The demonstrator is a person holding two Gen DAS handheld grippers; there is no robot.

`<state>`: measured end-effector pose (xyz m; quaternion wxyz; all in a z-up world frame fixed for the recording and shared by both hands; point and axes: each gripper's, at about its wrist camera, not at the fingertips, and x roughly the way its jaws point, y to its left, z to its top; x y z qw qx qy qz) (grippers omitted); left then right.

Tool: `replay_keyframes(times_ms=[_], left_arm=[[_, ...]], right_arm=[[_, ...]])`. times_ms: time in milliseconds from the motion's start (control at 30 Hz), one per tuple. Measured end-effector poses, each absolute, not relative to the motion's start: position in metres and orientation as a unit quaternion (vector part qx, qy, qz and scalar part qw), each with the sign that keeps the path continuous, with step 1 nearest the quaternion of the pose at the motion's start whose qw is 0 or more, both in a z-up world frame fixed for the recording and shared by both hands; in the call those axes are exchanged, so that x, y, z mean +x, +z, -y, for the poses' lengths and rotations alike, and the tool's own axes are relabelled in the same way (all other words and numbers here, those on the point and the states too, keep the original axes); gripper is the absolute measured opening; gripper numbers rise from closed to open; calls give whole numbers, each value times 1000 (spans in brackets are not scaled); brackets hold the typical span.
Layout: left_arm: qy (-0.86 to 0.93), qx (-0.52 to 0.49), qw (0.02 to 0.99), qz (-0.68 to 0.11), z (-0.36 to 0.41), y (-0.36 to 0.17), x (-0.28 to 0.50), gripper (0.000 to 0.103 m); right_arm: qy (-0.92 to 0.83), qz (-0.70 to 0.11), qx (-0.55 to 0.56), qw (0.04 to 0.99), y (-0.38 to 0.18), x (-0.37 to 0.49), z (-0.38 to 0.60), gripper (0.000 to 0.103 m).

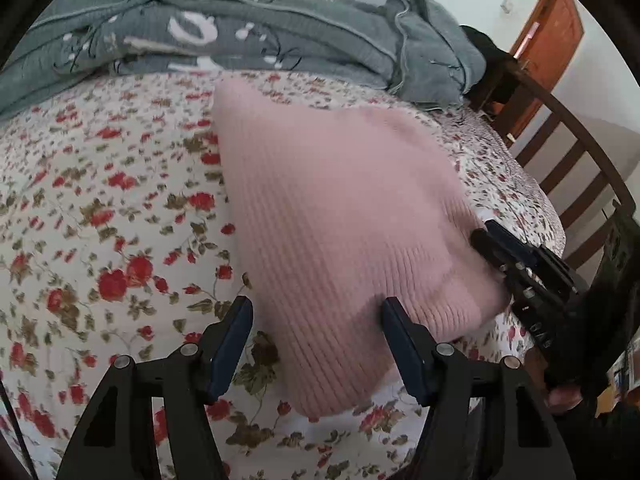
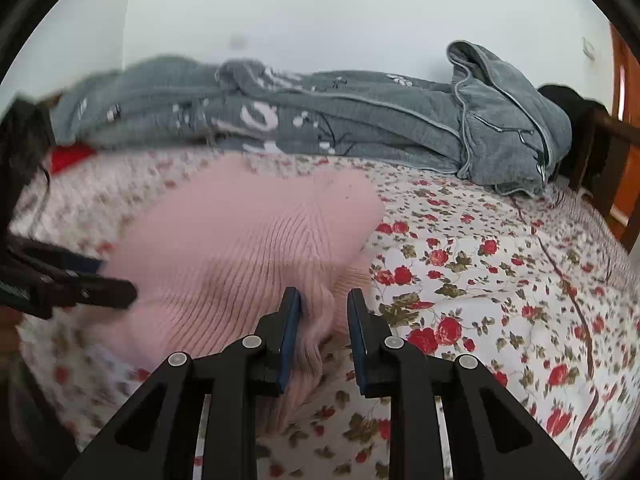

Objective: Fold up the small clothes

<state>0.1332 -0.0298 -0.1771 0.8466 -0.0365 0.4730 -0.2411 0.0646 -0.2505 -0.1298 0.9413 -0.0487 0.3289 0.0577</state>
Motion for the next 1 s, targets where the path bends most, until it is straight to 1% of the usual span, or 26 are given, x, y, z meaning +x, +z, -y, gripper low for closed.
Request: replay_keyframes(times_ms=[33,100,133,233,267,333,467,500,567,667,700,733,800,867,1000], left_arm=[[-242,-33,846,-474,30,-178,131,64],[-243,-28,840,-484,34,-187,128,64],[-240,-27,838,-489,35,-192,129,65],[-241,-51,830,-501,29,-201,132,66],[-244,-56,827,-503,27,-200,133,66],[-248,-63,826,-503,22,-195,132,66],[-240,-58,837,-489,8,-182,133,64],[-237,-65,837,-489,4,-180,136,64],[-233,-79,836,-490,-1,-177,143,64],[-232,-110,831,-493,-9,-173,158,64],[-238,-134,825,-495,-13,-171,166,64],[-242,-148,820,-497,-14,-171,171,64],[-251,-180,808,-502,-18,-170,186,64],[-245,-183,810,-501,-17,-169,198,64],[-234,-179,812,-504,-12,-171,222,64]], right_arm=[[64,-321,-35,944,-125,60,253,23],[78,-307,-23,948,-121,52,253,27],[83,-306,-36,948,-123,50,248,27],[51,-324,-122,937,-150,51,231,27],[45,-331,-127,934,-156,52,231,27],[47,-338,-111,933,-157,52,238,28],[64,-338,-73,936,-134,49,255,30],[69,-337,-63,937,-126,50,258,34],[73,-337,-48,937,-116,58,262,39],[81,-343,-22,935,-104,77,263,42],[86,-348,-10,934,-102,84,263,47],[91,-355,7,930,-100,93,265,49],[94,-375,49,921,-99,113,270,50],[103,-388,85,912,-98,129,275,50],[105,-408,105,901,-101,152,277,53]])
